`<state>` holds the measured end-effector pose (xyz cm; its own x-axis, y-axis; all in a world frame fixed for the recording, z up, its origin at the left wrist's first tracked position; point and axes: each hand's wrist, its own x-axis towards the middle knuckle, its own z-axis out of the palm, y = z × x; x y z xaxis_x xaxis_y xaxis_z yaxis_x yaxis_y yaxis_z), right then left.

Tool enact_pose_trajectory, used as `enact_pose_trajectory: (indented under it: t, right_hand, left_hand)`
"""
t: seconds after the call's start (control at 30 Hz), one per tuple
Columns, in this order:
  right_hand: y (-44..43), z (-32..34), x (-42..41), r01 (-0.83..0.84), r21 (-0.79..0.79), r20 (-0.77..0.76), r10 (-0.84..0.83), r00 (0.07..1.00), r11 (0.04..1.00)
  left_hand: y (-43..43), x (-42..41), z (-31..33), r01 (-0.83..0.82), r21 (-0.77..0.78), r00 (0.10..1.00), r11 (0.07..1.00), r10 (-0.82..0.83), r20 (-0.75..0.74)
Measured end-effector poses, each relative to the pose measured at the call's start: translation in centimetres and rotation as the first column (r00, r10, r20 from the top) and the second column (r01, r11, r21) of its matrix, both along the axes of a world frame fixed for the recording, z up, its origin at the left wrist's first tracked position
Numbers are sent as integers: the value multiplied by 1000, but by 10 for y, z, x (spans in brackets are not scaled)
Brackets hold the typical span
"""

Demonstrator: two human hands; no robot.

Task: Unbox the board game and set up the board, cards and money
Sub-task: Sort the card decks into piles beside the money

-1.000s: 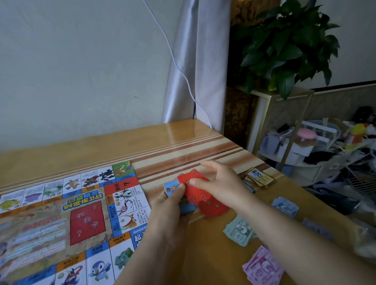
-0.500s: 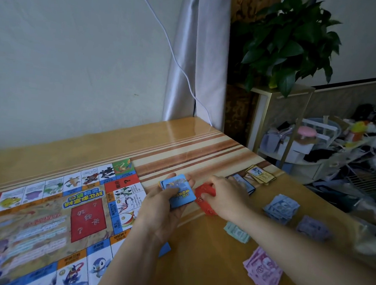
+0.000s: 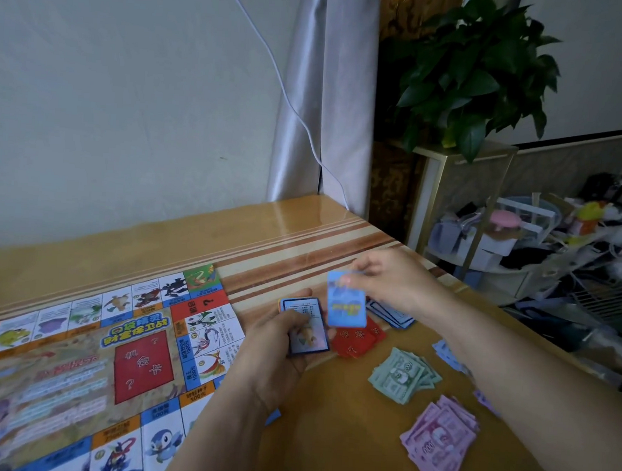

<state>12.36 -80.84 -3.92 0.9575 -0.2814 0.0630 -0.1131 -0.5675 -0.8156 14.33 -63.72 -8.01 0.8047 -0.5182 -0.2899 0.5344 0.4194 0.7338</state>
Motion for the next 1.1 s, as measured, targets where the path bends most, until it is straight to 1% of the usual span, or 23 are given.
enact_pose_trajectory:
  t: [0.07, 0.1, 0.13, 0.27, 0.33, 0.4, 0.47, 0.53, 0.63, 0.67, 0.7, 0.73, 0.77, 0.8, 0.83, 0.87, 0.9, 0.97, 1.03, 1.1]
  right_hand:
    - [-15, 3, -1, 108, 104, 127, -120, 985, 989]
    - [-22, 2, -2, 130, 120, 168, -150, 974, 984]
    - [-28, 0, -4, 140, 99, 177, -156, 972, 985]
    - [-47, -23, -10, 164, -153, 91, -151, 984, 975]
    - [-54, -37, -11, 162, -265, 54, -153, 987, 950]
    - [-59, -50, -10, 140, -364, 17, -143, 990, 921]
    - [-61, -58, -10, 104, -427, -13, -121, 993, 898]
    - [-61, -60, -10, 90, -451, -36, -118, 992, 888]
    - [-62, -58, -7, 93, -539, -78, -160, 984, 837]
    - [-60, -56, -7, 105, -575, -69, -176, 982, 812]
    - [-57, -54, -7, 127, -578, -37, -181, 983, 806]
    - [-51, -48, -8, 144, -529, 3, -168, 986, 836]
    - [-43, -39, -9, 141, -429, 34, -140, 990, 892]
    - [-34, -29, -11, 107, -302, 27, -104, 994, 947]
    - [-24, -18, -13, 54, -179, -18, -58, 998, 982]
    - [-16, -10, -15, -7, -105, -82, -2, 997, 994]
    - [-10, -4, -16, -67, -89, -150, 53, 987, 994]
    - [-4, 1, -16, -150, -118, -238, 118, 964, 982]
    - [-3, 3, -15, -160, -113, -240, 129, 962, 981]
    - [-7, 6, -15, -148, -72, -218, 129, 967, 986]
  left_hand:
    - [0, 2, -2, -2, -30, 1000, 1000, 2, -6]
    - [0, 2, -3, 3, -24, 1000, 1000, -3, 8]
    - [0, 2, -4, 6, -11, 1000, 1000, -6, 17]
    - [-7, -4, -6, 15, 21, 1000, 1000, -16, 25]
    - [-9, -5, -7, 29, 25, 999, 999, -30, 41]
    - [-9, -7, -7, 33, 66, 997, 997, -37, 61]
    - [-10, -9, -7, 32, 99, 996, 995, -40, 74]
    - [-10, -10, -7, 39, 121, 995, 992, -50, 87]
    - [-10, -12, -9, 55, 178, 987, 983, -80, 137]
    - [-10, -12, -9, 55, 198, 984, 979, -87, 155]
    - [-10, -12, -10, 55, 220, 980, 974, -94, 174]
    - [-10, -12, -10, 56, 240, 976, 969, -104, 192]
    - [-10, -12, -10, 57, 258, 971, 964, -113, 210]
    - [-10, -12, -10, 56, 278, 966, 959, -123, 229]
    - [-11, -12, -11, 52, 296, 961, 954, -128, 244]
    - [-11, -12, -11, 49, 306, 959, 951, -130, 251]
    - [-11, -12, -11, 45, 310, 958, 950, -129, 256]
    - [-10, -12, -10, 44, 307, 956, 951, -128, 262]
    - [-9, -10, -8, 57, 265, 965, 963, -121, 231]
    - [-7, -7, -6, 53, 198, 983, 979, -85, 160]
